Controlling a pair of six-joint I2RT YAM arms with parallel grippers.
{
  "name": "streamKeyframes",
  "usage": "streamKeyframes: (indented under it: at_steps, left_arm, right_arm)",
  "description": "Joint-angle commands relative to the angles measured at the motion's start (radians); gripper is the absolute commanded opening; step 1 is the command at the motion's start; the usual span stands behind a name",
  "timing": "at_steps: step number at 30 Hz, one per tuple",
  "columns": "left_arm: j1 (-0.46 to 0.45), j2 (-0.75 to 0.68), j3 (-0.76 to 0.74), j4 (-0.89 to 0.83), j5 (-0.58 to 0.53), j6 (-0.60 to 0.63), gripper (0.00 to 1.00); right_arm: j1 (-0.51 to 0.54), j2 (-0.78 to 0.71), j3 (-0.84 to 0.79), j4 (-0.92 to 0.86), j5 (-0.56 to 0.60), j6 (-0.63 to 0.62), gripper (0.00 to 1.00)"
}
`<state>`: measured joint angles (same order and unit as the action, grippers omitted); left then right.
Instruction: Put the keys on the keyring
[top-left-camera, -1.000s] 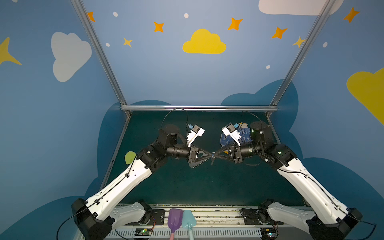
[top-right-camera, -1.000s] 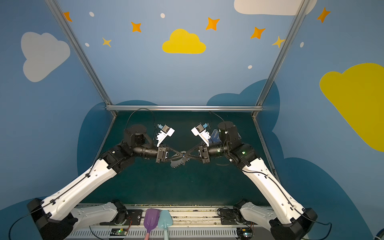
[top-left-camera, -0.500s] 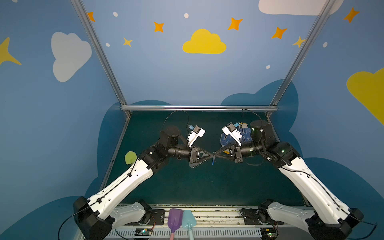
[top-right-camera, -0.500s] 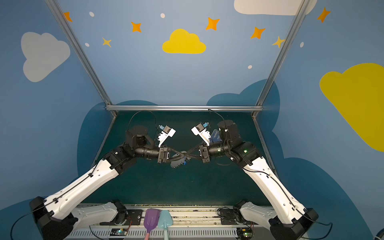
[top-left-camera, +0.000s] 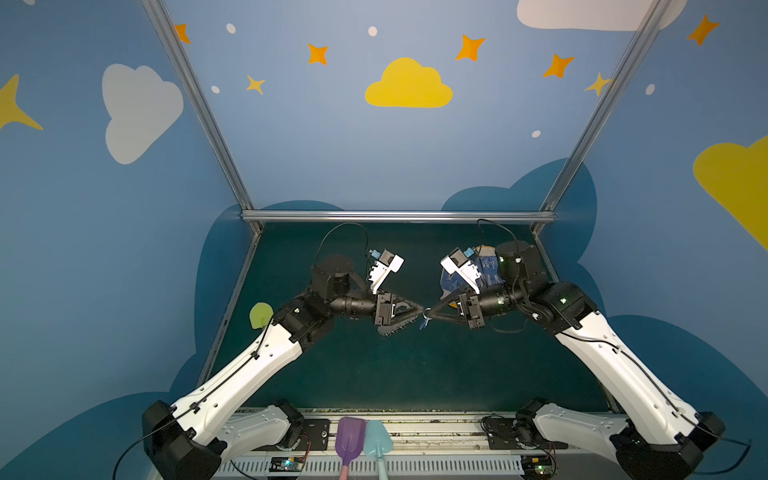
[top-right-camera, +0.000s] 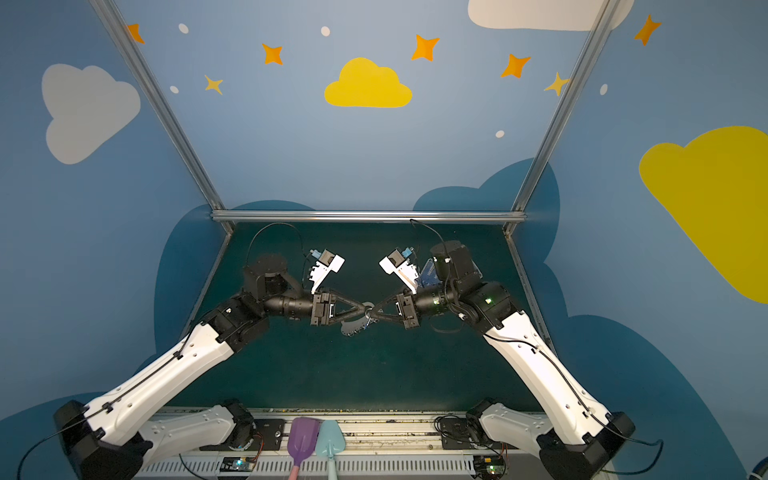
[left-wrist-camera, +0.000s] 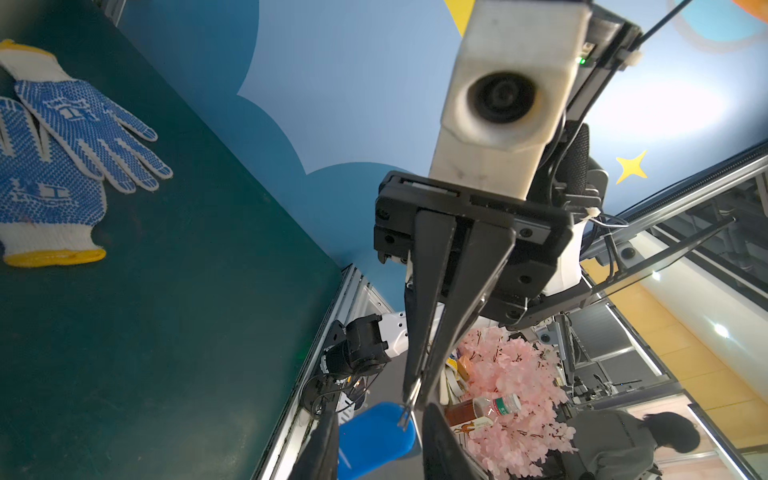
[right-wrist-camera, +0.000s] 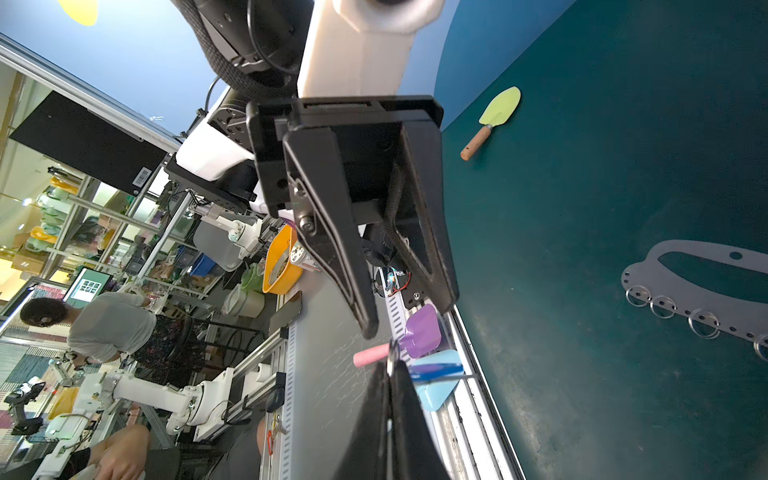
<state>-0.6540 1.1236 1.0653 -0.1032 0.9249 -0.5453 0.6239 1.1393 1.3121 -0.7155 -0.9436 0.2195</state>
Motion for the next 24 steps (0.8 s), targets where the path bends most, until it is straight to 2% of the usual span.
streamKeyframes:
  at_steps: [1, 9, 10, 12, 14, 17, 20, 22, 24]
  left_arm:
    - [-0.002, 0.012, 0.012, 0.051, 0.056, -0.018, 0.30]
    - [-0.020, 0.019, 0.024, 0.036, 0.066, -0.008, 0.28]
    - [-0.020, 0.016, 0.024, 0.024, 0.053, -0.001, 0.29]
    - [-0.014, -0.001, 0.013, 0.005, 0.012, 0.005, 0.44]
    - [-0.001, -0.028, -0.012, 0.021, -0.026, -0.008, 0.45]
    - [0.037, -0.073, -0.056, 0.080, -0.072, -0.061, 0.53]
    - [0.074, -0.108, -0.080, 0.114, -0.101, -0.092, 0.49]
    - [0.088, -0.120, -0.083, 0.135, -0.085, -0.110, 0.46]
    - [0.101, -0.129, -0.077, 0.141, -0.068, -0.125, 0.45]
  right_arm:
    - [0.008, 0.004, 0.030, -0.009, -0.013, -0.018, 0.07]
    - [0.010, 0.001, 0.032, -0.001, 0.000, -0.023, 0.07]
    - [0.010, -0.004, 0.031, 0.002, 0.012, -0.025, 0.07]
    - [0.010, -0.025, 0.017, 0.021, 0.053, -0.041, 0.06]
    - [0.016, -0.060, -0.019, 0.069, 0.083, -0.077, 0.06]
    - [0.025, -0.165, -0.175, 0.275, 0.153, -0.109, 0.07]
    - [0.024, -0.268, -0.385, 0.618, 0.165, -0.033, 0.05]
    - [0.011, -0.278, -0.443, 0.786, 0.099, 0.064, 0.05]
    - [-0.005, -0.215, -0.429, 0.896, -0.014, 0.188, 0.05]
